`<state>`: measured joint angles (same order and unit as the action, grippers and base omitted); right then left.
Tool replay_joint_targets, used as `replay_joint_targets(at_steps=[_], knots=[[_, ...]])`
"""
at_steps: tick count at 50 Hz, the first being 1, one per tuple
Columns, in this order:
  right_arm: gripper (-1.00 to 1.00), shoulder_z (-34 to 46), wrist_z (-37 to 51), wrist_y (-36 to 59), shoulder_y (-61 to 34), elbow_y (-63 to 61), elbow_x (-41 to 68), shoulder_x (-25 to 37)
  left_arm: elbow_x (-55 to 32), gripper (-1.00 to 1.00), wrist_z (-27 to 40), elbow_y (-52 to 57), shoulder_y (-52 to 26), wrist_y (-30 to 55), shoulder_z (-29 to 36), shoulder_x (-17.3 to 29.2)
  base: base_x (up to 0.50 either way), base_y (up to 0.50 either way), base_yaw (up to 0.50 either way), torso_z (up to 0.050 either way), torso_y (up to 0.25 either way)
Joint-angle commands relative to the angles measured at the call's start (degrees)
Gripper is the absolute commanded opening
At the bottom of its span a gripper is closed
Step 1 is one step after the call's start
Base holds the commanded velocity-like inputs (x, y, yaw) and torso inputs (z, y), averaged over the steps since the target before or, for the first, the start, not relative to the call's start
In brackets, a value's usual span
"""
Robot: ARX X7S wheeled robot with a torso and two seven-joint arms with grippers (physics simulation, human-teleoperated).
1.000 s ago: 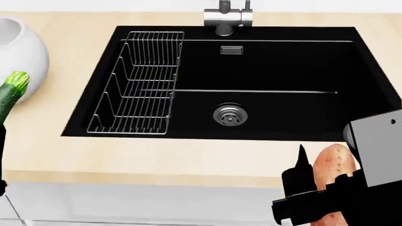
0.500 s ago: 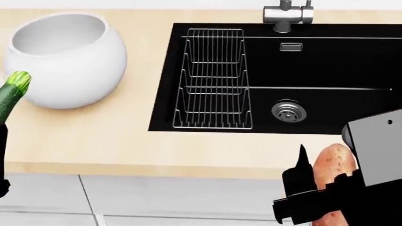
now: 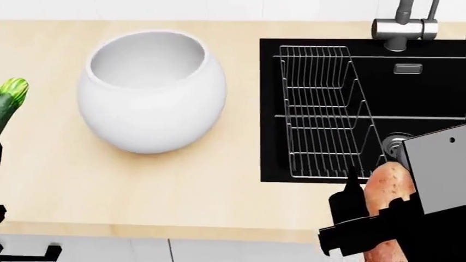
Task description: There is a mixed pile of frozen fruits and vegetables on the counter. Locate all the frozen vegetables and place the items in a bowl on the counter. Take all the frozen fruits and defrost them in a running sink.
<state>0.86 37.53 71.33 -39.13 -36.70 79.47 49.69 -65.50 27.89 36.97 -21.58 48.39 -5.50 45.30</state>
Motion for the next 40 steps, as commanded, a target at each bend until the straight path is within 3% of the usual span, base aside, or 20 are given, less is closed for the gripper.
replay_joint_targets(at_steps=[1, 13, 16, 19, 27, 40], knots=[[-1.00, -0.03, -1.91, -1.17, 0.42, -0.09, -2.76, 0.56, 0.57, -1.00, 0.96, -0.59, -2.04, 0.10, 1.63, -0.97, 0.50, 0.26, 0.00, 0.000, 0.010], [-1.00, 0.28, -1.50, -1.13, 0.10, 0.06, -2.47, 0.94, 1.94, -1.00, 1.08, -1.20, -2.47, -0.21, 3.16, -2.01, 0.50, 0.27, 0.00, 0.000, 0.002], [-1.00, 0.44, -1.49, -1.13, -0.17, 0.10, -2.53, 1.02, -0.93, -1.00, -0.28, 0.75, 2.78, -1.26, -2.45, 1.25, 0.50, 0.29, 0.00, 0.000, 0.000], [-1.00, 0.65, -1.51, -1.08, -0.52, 0.27, -2.56, 1.07, -1.42, -1.00, -0.10, 1.09, 3.07, -1.34, -2.94, 1.39, 0.50, 0.29, 0.00, 0.000, 0.003], [-1.00, 0.50, -1.34, -1.54, -0.29, 0.40, -2.55, 1.16, 0.82, -1.00, 0.64, -0.31, -0.46, -0.66, 1.19, -0.75, 0.50, 0.28, 0.00, 0.000, 0.001], [-1.00, -0.16, 1.61, -1.41, -1.32, 1.22, -1.17, 1.14, -1.29, -1.00, -1.24, 0.80, 3.66, -1.99, -2.64, 1.36, 0.41, 0.02, 0.00, 0.000, 0.002]])
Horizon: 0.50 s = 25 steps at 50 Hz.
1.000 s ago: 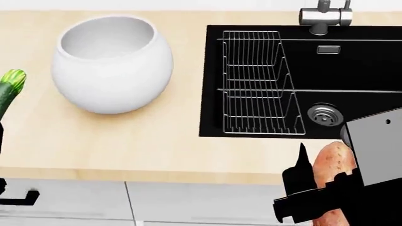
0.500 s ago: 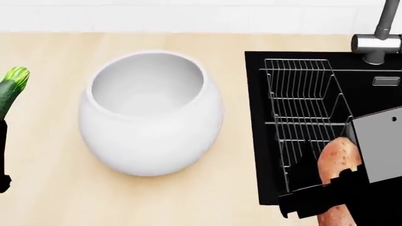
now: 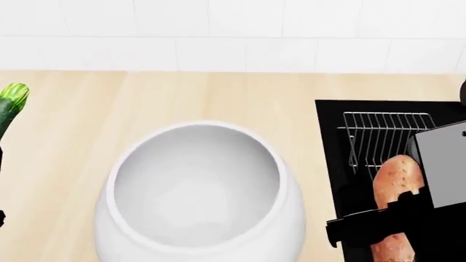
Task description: There is a mixed pile of frozen fruits and vegetables on the counter. Locate all the frozen vegetables and place the items in a bowl on the counter. Take all the frozen fruits and defrost them in a running sink.
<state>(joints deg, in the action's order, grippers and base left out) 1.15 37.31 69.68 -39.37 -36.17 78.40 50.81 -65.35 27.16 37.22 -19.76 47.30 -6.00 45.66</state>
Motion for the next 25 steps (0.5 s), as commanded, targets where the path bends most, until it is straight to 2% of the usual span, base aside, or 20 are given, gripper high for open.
replay_joint_targets(at_steps=[1, 4, 13, 14, 25], knots=[[-1.00, -0.20, 1.61, 0.40, -1.35, 0.66, -0.20, 0.20, -1.33, -1.00, -0.78, 0.71, 2.00, -1.11, -2.25, 1.04, 0.14, 0.00, 0.00, 0.000, 0.000], [-1.00, -0.47, 2.29, 0.43, -1.27, 1.02, 0.49, 0.14, 0.06, -1.00, -0.33, -0.60, -1.57, -0.35, 1.38, -0.93, 0.05, 0.00, 0.00, 0.000, 0.003], [-1.00, 0.70, 1.99, 0.96, -1.44, 1.72, 0.31, 0.40, 1.02, -1.00, -0.45, -0.94, -2.40, 0.04, 2.91, -1.14, 0.00, 0.00, 0.00, 0.001, 0.000], [-1.00, 0.61, 2.12, 1.03, -1.81, 1.86, 0.64, 0.44, 0.14, -1.00, -0.98, -0.18, -0.63, -0.34, 1.27, -0.08, 0.00, 0.00, 0.00, 0.000, 0.000], [-1.00, 5.02, 4.09, 7.17, -14.52, 5.71, 6.92, -0.02, 0.36, -1.00, -0.53, -0.62, -2.47, 0.38, 2.97, -0.66, 0.00, 0.00, 0.00, 0.000, 0.001]])
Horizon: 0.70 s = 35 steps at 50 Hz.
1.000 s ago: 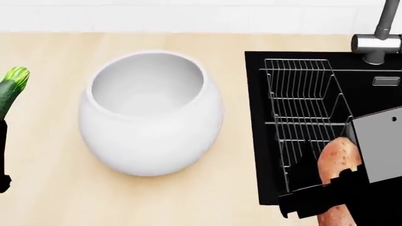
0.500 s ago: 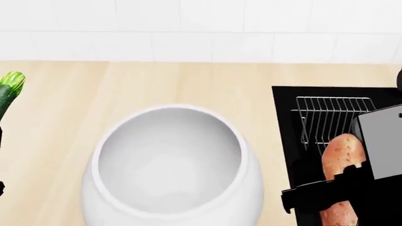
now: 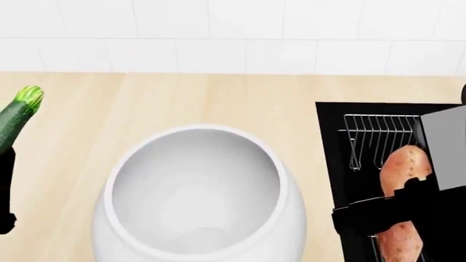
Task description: There is a mixed pile of frozen fruits and vegetables on the counter. Locate all the frozen vegetables and place the items in a bowl on the counter. Take all the frozen fruits and defrost them in a running sink.
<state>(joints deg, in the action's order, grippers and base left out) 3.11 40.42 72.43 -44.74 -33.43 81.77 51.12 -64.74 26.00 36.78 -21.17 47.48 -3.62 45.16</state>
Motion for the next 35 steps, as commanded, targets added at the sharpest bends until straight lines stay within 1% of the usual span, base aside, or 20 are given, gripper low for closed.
replay_joint_targets(at_steps=[1, 2, 5, 7, 9, 11, 14, 15, 16, 17, 18, 19, 20, 21, 22, 23, 26, 30, 33, 35], knots=[[-1.00, 3.92, 1.30, 5.71, -11.97, 4.53, 5.01, -0.59, -0.66, -1.00, 0.53, 0.02, -0.75, 0.12, 0.10, 0.15, 0.00, 0.00, 0.00, 0.000, 0.000], [-1.00, 5.39, 0.71, 7.33, -15.69, 6.32, 5.10, -0.91, -2.38, -1.00, -0.32, 1.12, 1.99, -0.45, -3.01, 1.97, 0.00, 0.00, 0.00, 0.000, 0.000], [-1.00, 9.21, -0.27, 12.16, -25.88, 11.45, 8.15, -2.35, -2.37, -1.00, 0.47, 1.02, 0.20, 0.18, -1.61, 1.31, 0.00, 0.00, 0.00, 0.000, 0.000], [-1.00, 14.23, -2.64, 16.53, -34.89, 16.51, 8.73, -4.47, -2.30, -1.00, 0.29, 1.15, 0.46, 0.02, -1.68, 1.34, 0.00, 0.00, 0.00, 0.000, 0.000], [-1.00, 21.40, -7.37, 17.27, -43.14, 21.43, 7.78, -5.68, -1.96, -1.00, 0.37, 0.86, -0.09, 0.03, -1.02, 0.85, 0.00, 0.00, 0.00, 0.000, 0.000], [-1.00, 27.80, -12.85, 17.20, -49.35, 24.63, 6.74, -6.37, -1.76, -1.00, 0.33, 0.74, -0.39, 0.08, -0.53, 0.59, 0.00, 0.00, 0.00, 0.000, 0.000], [-1.00, 38.62, -27.60, 16.87, -62.11, 32.00, -2.75, -10.22, -1.73, -1.00, 0.71, 0.37, -2.07, 0.67, 0.56, 0.18, 0.00, 0.00, 0.00, 0.000, 0.000], [-1.00, 44.89, -34.38, 17.03, -66.16, 32.68, -6.29, -11.11, -1.52, -1.00, 0.83, 0.25, -2.42, 0.70, 0.88, -0.06, 0.00, 0.00, 0.00, 0.000, 0.000], [-1.00, 46.70, -37.04, 16.56, -67.22, 33.93, -6.89, -11.79, -1.37, -1.00, 0.81, 0.21, -2.51, 0.68, 1.05, -0.15, 0.00, 0.00, 0.00, 0.000, 0.000], [-1.00, 47.95, -39.92, 15.70, -68.60, 37.34, -7.84, -13.82, -1.41, -1.00, 0.86, 0.12, -2.69, 0.67, 1.15, -0.30, 0.00, 0.00, 0.00, 0.000, 0.000], [-1.00, 50.79, -43.44, 14.60, -70.04, 37.43, -10.13, -14.37, -1.45, -1.00, 0.93, 0.13, -2.82, 0.69, 1.19, -0.35, 0.00, 0.00, 0.00, 0.000, 0.010], [-1.00, 53.12, -48.15, 12.84, -72.84, 41.26, -12.62, -16.93, -1.24, -1.00, 0.95, -0.09, -3.18, 0.68, 1.58, -0.70, 0.00, 0.00, 0.00, 0.000, 0.000], [-1.00, 53.96, -50.20, 11.70, -73.93, 42.65, -13.66, -17.82, -1.06, -1.00, 0.85, -0.12, -3.11, 0.58, 1.71, -0.79, 0.00, 0.00, 0.00, 0.000, 0.000], [-1.00, 54.13, -52.01, 11.28, -75.44, 47.20, -14.22, -20.16, -0.95, -1.00, 0.71, -0.10, -3.05, 0.49, 1.82, -0.86, 0.00, 0.00, 0.00, 0.000, 0.000], [-1.00, 56.73, -56.81, 10.20, -77.28, 48.96, -15.71, -21.60, -1.04, -1.00, 0.73, -0.05, -3.23, 0.57, 1.83, -0.77, 0.00, 0.00, 0.00, 0.000, 0.000], [-1.00, 57.84, -59.02, 9.13, -78.51, 51.19, -16.97, -22.94, -1.11, -1.00, 0.82, -0.03, -3.40, 0.64, 1.87, -0.75, 0.00, 0.00, 0.00, 0.000, 0.000], [-1.00, 64.24, -71.06, 3.78, -82.42, 64.50, -22.84, -30.42, -0.66, -1.00, 0.78, -0.31, -3.80, 0.58, 2.58, -1.31, 0.00, 0.00, 0.00, 0.000, 0.000], [-1.00, 66.45, -78.36, -0.31, -80.72, 75.99, -24.75, -37.55, -0.07, -1.00, 0.35, -0.21, -3.22, -0.26, 2.73, -1.89, 0.00, 0.00, 0.00, 0.000, 0.000], [-1.00, 67.50, -80.95, -1.91, -77.51, 78.40, -24.84, -40.56, -0.74, -1.00, -0.10, 0.43, -2.16, -0.48, 1.60, -0.83, 0.00, 0.00, 0.00, 0.000, 0.000], [-1.00, 67.44, -80.97, -2.30, -76.10, 78.50, -24.58, -41.30, -0.38, -1.00, -0.48, 0.27, -1.69, -0.82, 1.44, -0.70, 0.00, 0.00, 0.00, 0.000, 0.000]])
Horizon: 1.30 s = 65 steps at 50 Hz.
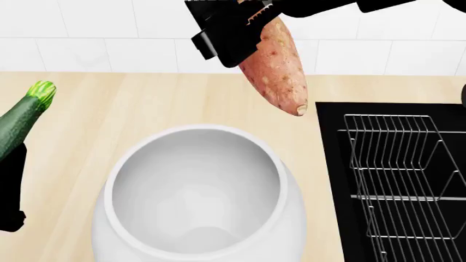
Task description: There is a mixed pile of frozen fruits and vegetables on the counter. Locate all the frozen vegetables and place the items in a bowl on the counter. Take all the frozen fruits and defrost them in a running sink.
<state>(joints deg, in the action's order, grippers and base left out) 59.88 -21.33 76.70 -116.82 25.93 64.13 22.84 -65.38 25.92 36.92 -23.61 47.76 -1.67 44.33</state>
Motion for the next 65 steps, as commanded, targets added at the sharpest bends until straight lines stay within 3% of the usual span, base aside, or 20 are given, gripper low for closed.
replay_joint_targets(at_steps=[1, 5, 25, 28, 43, 51, 56, 65], knots=[[-1.00, 10.31, -18.91, -6.23, -3.22, 20.18, -6.51, -13.70, 0.76, -1.00, -0.75, 0.03, 1.08, -1.31, -0.31, 0.13, 0.00, 0.00, 0.00, 0.000, 0.000], [-1.00, 10.07, -19.71, -6.77, -1.53, 25.45, -6.43, -16.53, 1.03, -1.00, -1.05, -0.10, 1.35, -1.63, -0.37, 0.17, 0.00, 0.00, 0.00, 0.000, 0.000], [-1.00, 2.85, -0.73, 2.19, 10.34, 5.57, 3.48, -9.01, 1.69, -1.00, -1.87, 0.23, 4.56, -3.44, -1.92, 0.71, 0.00, 0.00, 0.00, 0.001, 0.001], [-1.00, 2.14, -0.25, 2.29, 10.75, 5.54, 4.33, -9.35, 3.01, -1.00, -1.29, -0.60, 2.54, -2.96, 0.38, -0.74, 0.00, 0.00, 0.00, 0.000, 0.000], [-1.00, 1.23, 2.41, 3.13, 13.01, 3.51, 6.77, -9.61, 3.32, -1.00, -2.50, -0.54, 4.50, -4.15, -0.42, -0.26, 0.00, 0.00, 0.00, 0.000, 0.001], [-1.00, 1.40, 2.12, 2.13, 14.22, 3.34, 7.07, -9.91, 0.89, -1.00, -3.96, 1.02, 9.70, -5.45, -5.62, 2.85, 0.00, 0.00, 0.00, 0.000, 0.000], [-1.00, 1.34, 2.70, 2.57, 13.82, 3.10, 7.40, -9.57, 3.68, -1.00, -2.55, -0.92, 3.97, -3.78, 0.43, -0.52, 0.00, 0.00, 0.00, 0.002, 0.000], [-1.00, 1.51, 4.02, 1.76, 15.58, 2.61, 7.58, -9.43, 4.30, -1.00, -2.30, -1.29, 3.18, -3.53, 1.46, -0.92, 0.00, 0.00, 0.00, 0.000, 0.000]])
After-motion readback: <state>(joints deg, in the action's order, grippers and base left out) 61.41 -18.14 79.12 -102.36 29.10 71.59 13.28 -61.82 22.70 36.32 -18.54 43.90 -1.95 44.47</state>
